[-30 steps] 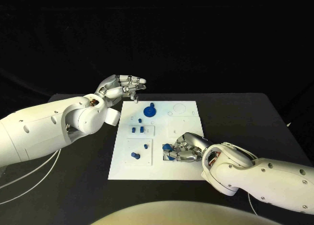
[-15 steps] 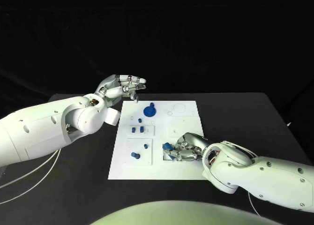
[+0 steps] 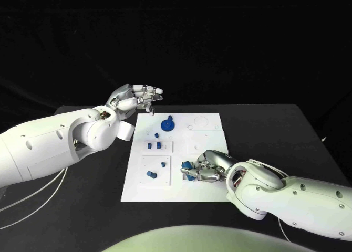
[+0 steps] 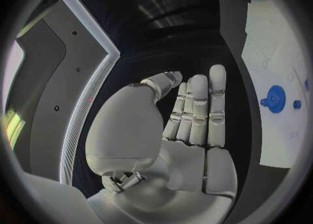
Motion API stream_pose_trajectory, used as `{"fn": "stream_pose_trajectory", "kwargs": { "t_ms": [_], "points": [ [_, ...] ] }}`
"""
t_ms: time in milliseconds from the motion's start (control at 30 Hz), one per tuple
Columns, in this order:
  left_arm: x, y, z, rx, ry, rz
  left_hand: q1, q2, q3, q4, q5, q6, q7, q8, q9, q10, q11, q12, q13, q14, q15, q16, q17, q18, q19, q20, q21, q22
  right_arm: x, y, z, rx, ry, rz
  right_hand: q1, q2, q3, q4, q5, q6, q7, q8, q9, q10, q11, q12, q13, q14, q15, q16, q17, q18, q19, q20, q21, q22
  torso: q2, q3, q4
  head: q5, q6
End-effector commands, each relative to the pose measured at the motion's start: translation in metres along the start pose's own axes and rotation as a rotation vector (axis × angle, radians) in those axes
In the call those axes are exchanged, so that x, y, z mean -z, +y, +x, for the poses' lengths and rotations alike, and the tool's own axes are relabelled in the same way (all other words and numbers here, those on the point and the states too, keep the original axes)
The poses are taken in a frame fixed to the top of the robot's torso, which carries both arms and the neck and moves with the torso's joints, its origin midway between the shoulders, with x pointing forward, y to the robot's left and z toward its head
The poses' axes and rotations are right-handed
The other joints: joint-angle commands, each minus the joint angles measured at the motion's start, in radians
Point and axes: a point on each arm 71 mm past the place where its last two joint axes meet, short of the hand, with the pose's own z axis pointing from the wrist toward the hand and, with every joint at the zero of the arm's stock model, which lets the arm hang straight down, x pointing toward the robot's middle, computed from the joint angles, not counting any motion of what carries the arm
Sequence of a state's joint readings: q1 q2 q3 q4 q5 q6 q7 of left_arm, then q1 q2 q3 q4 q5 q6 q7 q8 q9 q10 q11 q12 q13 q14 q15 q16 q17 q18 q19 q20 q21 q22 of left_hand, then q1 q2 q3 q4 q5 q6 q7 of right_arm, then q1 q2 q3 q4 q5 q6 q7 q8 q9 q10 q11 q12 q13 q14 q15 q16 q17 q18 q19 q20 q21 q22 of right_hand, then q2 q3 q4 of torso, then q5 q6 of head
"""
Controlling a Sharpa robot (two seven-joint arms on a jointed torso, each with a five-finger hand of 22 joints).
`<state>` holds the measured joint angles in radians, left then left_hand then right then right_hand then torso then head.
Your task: Assemble the parts on the task board
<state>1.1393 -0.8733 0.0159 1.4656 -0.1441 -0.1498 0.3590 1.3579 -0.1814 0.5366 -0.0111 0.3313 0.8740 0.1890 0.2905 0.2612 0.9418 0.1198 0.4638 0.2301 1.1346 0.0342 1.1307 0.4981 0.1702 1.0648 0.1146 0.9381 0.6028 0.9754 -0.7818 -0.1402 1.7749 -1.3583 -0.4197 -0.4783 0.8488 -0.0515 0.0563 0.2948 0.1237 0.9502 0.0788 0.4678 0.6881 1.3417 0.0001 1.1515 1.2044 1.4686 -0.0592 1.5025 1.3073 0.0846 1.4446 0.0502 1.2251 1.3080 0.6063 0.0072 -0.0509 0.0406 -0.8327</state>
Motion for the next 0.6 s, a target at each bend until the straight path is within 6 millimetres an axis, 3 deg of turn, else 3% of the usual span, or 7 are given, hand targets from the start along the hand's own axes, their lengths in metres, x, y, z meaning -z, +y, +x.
{"fn": "stream_pose_trajectory", "kwargs": {
  "t_ms": [33,400,600],
  "points": [
    [-0.0003,-0.0007,0.0013,0.01,0.012,0.005,-0.006,0.004,-0.005,-0.001,0.005,-0.009,0.0,0.003,-0.001,-0.005,-0.001,0.002,-0.001,-0.005,0.002,0.007,-0.001,0.015,-0.001,0.01,-0.006,-0.001,0.002,0.0015,0.0004,0.026,0.004,-0.016,-0.004,0.007,-0.008,0.0,0.003,-0.002,-0.006,0.0,0.001,0.007,0.0,0.001,0.001,0.058,-0.006,-0.003,0.009,-0.015,0.003,-0.005,-0.004,0.132,-0.001,-0.0002,-0.0007,0.001,-0.001],
    [0.0003,-0.0006,-0.0001,0.008,0.008,0.005,-0.007,0.005,-0.004,0.0,0.006,-0.009,0.001,0.003,-0.001,-0.005,-0.001,0.002,-0.001,-0.006,0.002,0.007,-0.001,0.015,-0.001,0.01,-0.006,-0.001,0.0072,0.0005,-0.0005,0.033,0.01,-0.018,0.01,0.026,-0.024,-0.001,0.038,0.002,-0.008,0.001,0.006,0.013,-0.002,0.007,0.011,0.059,-0.007,-0.002,0.013,-0.015,0.005,-0.006,-0.002,0.134,0.0,-0.0006,0.0,0.001,-0.003],
    [0.0006,-0.0006,-0.0007,0.008,0.007,0.004,-0.007,0.005,-0.004,0.0,0.006,-0.009,0.001,0.003,-0.001,-0.005,-0.001,0.002,-0.001,-0.006,0.002,0.007,-0.001,0.015,-0.001,0.01,-0.006,-0.001,0.0078,-0.0014,-0.0003,0.042,0.023,-0.016,0.116,0.036,-0.033,-0.004,0.067,0.003,-0.01,-0.002,0.01,0.017,-0.003,0.005,0.018,0.059,-0.008,-0.002,0.012,-0.016,0.007,-0.007,-0.004,0.137,-0.001,-0.0012,0.0004,0.001,-0.003]
  ]
}}
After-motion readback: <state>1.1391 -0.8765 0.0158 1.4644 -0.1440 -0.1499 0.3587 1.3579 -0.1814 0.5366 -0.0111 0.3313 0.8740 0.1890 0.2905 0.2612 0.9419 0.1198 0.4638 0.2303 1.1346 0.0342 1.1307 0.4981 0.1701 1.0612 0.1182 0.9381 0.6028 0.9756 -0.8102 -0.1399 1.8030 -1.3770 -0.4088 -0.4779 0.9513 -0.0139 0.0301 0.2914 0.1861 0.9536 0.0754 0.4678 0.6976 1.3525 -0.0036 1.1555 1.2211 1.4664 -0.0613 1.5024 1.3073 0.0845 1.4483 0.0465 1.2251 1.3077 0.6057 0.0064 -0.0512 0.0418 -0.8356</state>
